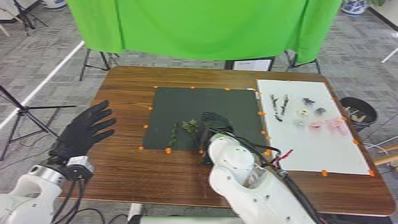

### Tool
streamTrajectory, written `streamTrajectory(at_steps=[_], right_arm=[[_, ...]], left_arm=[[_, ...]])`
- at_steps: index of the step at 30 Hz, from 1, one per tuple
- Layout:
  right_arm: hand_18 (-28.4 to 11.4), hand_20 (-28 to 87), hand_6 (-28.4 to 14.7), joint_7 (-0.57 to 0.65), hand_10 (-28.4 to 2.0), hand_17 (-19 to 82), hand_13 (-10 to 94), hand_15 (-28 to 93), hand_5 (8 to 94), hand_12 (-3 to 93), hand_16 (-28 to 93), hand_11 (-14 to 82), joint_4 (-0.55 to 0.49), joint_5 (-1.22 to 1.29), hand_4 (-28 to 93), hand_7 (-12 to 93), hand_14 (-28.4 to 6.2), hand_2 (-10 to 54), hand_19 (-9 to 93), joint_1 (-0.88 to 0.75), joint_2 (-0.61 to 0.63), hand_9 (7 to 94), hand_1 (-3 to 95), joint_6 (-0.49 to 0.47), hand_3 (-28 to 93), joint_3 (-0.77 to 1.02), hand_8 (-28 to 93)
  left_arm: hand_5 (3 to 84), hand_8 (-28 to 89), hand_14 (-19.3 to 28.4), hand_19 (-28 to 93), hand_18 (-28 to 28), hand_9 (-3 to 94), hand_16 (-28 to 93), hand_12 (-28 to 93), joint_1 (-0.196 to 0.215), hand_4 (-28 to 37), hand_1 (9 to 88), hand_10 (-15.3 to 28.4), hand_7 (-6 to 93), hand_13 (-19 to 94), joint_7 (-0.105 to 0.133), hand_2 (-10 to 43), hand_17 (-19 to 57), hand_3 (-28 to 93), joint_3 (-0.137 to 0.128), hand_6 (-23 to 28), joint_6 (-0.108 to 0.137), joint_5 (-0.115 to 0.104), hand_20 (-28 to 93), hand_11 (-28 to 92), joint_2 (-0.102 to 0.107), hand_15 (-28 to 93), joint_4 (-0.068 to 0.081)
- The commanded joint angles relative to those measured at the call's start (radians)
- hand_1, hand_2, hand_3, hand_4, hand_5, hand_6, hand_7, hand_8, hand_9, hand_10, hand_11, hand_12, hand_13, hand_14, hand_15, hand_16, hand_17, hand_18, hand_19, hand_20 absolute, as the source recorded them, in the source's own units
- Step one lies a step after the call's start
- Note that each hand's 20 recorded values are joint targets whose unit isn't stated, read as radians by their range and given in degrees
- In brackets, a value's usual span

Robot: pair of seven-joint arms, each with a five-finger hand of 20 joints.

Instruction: Arrange flowers

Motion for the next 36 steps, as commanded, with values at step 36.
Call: streamTrajectory(at_steps=[36], right_arm=[[-18.7, 75, 2.0, -0.007, -6.9, 62, 87, 80, 87.1, 38.4, 33, 52.3, -0.05, 0.016, -24, 44, -4.6, -9.5, 93, 0.021, 0.04, 93.1, 17.5, -0.032, 81, 0.04, -7]], left_arm=[[21.0, -11, 13.2, 39, 20.1, 15.3, 1, 19, 0.028, -28.3, 25.5, 10.0, 20.1, 12, 0.003, -6.7, -12.0, 69, -0.024, 3.6, 0.0, 0.005, 10, 19, -0.024, 29, -0.005]])
